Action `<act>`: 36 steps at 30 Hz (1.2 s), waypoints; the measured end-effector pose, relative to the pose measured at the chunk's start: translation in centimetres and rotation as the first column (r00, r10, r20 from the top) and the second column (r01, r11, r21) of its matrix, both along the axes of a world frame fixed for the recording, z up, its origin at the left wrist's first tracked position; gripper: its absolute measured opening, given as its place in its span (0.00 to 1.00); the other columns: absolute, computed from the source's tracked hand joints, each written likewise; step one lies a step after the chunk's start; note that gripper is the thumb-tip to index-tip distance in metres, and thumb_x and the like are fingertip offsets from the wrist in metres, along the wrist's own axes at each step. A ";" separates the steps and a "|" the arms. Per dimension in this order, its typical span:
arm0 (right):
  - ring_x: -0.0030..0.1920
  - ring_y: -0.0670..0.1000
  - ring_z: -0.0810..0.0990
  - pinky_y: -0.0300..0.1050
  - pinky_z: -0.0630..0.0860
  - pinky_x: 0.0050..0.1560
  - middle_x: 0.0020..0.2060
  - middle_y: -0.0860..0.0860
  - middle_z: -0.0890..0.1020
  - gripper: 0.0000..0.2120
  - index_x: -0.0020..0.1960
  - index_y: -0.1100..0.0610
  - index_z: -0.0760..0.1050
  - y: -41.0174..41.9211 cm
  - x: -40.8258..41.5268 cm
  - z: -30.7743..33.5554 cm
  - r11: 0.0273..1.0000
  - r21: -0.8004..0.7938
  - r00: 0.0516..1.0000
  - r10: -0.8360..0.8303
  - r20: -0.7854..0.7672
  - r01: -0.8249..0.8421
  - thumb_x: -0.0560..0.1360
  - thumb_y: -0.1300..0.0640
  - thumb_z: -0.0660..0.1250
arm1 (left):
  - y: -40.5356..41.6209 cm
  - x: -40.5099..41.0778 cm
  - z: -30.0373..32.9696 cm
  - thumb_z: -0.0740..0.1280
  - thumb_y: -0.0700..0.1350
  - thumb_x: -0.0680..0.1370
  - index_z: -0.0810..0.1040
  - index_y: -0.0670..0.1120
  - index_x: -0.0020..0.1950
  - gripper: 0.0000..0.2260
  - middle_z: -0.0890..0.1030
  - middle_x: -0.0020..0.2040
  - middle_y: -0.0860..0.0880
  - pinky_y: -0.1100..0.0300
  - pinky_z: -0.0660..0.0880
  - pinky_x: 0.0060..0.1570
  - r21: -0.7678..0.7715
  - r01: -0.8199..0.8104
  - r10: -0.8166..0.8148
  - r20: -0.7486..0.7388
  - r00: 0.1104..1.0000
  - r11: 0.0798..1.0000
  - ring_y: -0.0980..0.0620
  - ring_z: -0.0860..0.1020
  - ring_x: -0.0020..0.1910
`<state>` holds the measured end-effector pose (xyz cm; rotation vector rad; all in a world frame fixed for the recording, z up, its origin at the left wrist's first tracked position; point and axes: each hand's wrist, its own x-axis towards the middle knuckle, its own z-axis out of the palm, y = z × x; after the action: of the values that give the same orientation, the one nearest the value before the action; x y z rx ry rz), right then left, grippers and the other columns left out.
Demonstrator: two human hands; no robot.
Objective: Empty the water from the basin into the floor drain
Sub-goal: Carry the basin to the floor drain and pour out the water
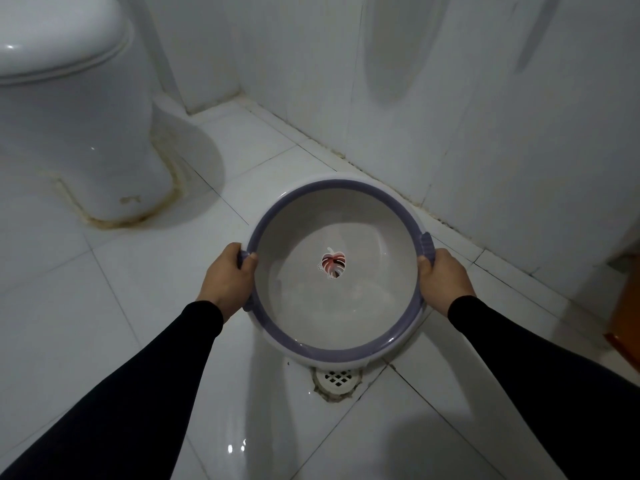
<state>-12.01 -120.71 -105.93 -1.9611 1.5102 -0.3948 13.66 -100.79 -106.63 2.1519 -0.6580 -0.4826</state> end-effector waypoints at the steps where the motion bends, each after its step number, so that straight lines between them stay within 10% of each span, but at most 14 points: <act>1: 0.43 0.55 0.75 0.43 0.69 0.42 0.48 0.61 0.79 0.15 0.55 0.65 0.71 0.0 0.0 0.0 1.000 -0.002 1.000 -0.001 0.001 0.001 0.81 0.53 0.56 | 0.0 0.0 0.0 0.60 0.49 0.80 0.70 0.41 0.44 0.11 0.77 0.39 0.43 0.54 0.72 0.34 0.006 0.002 -0.002 0.004 1.000 1.000 0.45 0.75 0.37; 36: 0.43 0.55 0.75 0.42 0.69 0.42 0.50 0.61 0.79 0.16 0.58 0.65 0.70 0.7 -0.1 0.7 1.000 0.001 1.000 -0.011 -0.020 0.012 0.82 0.53 0.55 | 0.5 -0.1 0.7 0.59 0.48 0.80 0.69 0.47 0.40 0.10 0.77 0.38 0.45 0.55 0.73 0.33 -0.003 0.020 -0.020 -0.003 1.000 1.000 0.46 0.76 0.36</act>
<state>-12.10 -120.01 -105.27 -1.9618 1.5344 -0.3807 13.60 -100.33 -105.91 2.1429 -0.6794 -0.4952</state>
